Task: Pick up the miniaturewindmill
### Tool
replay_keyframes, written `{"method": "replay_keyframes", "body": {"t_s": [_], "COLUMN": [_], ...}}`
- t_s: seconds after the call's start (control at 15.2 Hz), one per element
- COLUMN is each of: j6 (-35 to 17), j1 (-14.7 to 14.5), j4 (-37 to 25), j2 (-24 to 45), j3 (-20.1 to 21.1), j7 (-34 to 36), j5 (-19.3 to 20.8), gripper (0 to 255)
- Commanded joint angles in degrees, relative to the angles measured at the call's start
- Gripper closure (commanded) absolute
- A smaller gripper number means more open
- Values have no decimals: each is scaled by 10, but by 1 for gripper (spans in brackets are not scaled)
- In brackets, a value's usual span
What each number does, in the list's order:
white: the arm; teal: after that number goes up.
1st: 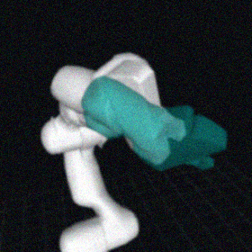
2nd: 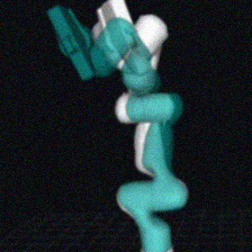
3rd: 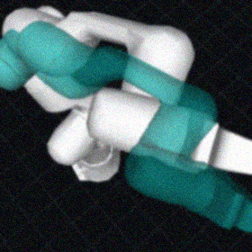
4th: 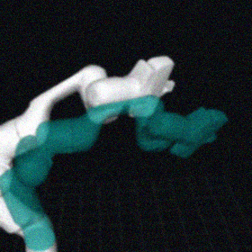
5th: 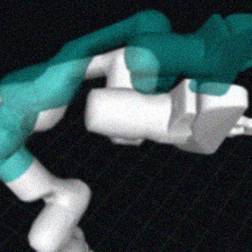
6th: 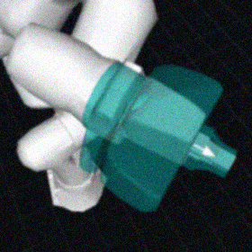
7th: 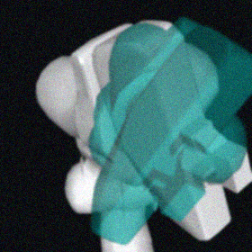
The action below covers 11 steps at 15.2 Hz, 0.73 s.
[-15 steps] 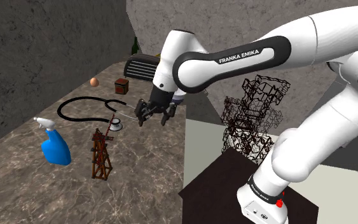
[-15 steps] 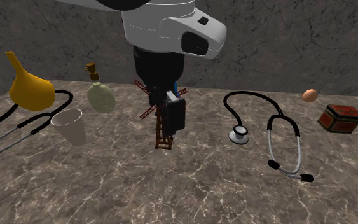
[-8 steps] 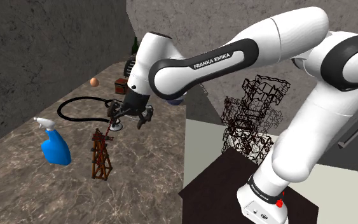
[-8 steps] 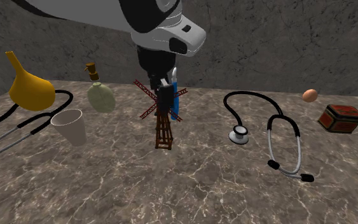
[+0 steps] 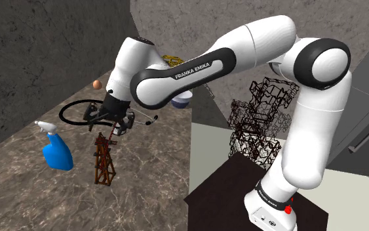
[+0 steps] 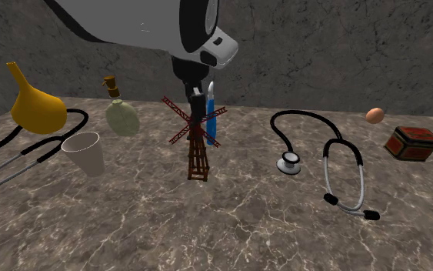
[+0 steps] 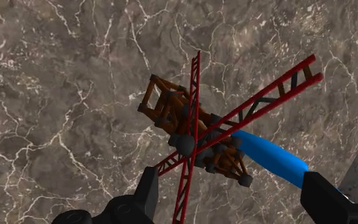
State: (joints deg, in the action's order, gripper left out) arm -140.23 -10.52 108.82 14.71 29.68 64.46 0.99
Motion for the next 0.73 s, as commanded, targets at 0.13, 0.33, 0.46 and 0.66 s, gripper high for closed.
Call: {"method": "replay_keyframes", "body": {"t_s": [0.13,0.33,0.46,0.66], "j6": [-27,-44,-45,-45], "j1": [-6,-9,-10,-10], "j4": [7,15,14,14], "j2": [20,30,32,32], "j3": [-5,-9,-9,-9], "j7": [8,11,12,12], "j5": [13,19,20,20], "gripper": [0,0,255,255]}}
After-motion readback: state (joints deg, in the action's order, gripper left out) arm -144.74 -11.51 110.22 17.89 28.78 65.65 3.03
